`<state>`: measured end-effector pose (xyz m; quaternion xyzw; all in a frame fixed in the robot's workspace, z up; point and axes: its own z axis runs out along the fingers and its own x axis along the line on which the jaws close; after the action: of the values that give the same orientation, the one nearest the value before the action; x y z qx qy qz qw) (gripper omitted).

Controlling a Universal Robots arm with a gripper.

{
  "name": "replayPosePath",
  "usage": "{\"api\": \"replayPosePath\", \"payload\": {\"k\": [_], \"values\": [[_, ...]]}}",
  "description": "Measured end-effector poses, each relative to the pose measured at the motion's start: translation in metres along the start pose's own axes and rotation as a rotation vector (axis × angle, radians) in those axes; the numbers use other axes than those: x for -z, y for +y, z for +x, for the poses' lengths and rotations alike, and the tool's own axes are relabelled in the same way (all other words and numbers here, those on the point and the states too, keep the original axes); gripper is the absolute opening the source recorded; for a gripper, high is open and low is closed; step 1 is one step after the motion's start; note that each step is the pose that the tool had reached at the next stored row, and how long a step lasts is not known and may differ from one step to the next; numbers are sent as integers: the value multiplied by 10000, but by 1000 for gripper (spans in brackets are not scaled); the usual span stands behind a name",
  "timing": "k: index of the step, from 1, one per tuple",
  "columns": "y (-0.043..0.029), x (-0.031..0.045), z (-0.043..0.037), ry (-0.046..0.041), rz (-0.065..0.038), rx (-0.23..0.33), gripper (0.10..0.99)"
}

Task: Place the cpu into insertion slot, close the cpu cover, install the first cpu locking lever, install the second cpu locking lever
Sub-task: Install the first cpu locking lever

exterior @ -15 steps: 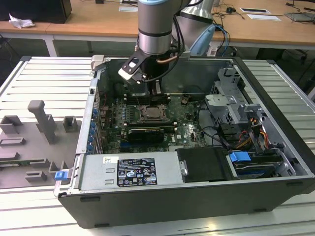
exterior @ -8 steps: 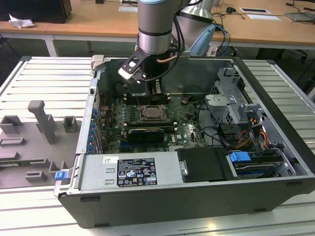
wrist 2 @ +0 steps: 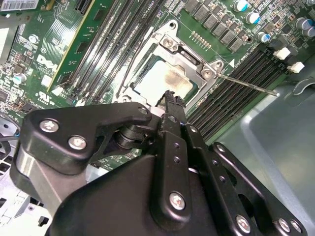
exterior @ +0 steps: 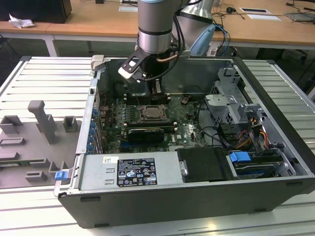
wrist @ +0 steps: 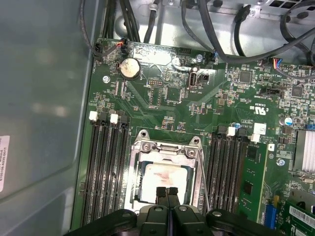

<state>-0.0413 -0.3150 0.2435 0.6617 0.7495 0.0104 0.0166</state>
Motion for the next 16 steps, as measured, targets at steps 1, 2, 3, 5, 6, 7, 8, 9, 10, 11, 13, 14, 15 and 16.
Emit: {"api": "replayPosePath", "payload": {"k": [1, 2, 3, 5, 6, 7, 8, 9, 10, 11, 13, 14, 15, 16], "values": [[0, 2, 0, -1, 0, 0, 106], [0, 4, 0, 0, 1, 0, 106], [0, 9, 0, -2, 2, 0, 106], [0, 14, 0, 0, 1, 0, 106], [1, 17, 0, 0, 0, 0, 106], [1, 19, 0, 0, 0, 0, 106], [1, 23, 0, 0, 0, 0, 106], [1, 29, 0, 0, 1, 0, 106], [1, 31, 0, 0, 0, 0, 106], [1, 34, 0, 0, 0, 0, 106], [2, 46, -1, -1, 1, 0, 106], [2, 50, -1, 0, 0, 0, 106], [2, 53, 0, 1, 0, 0, 106], [2, 56, -1, 0, 0, 0, 106]]}}
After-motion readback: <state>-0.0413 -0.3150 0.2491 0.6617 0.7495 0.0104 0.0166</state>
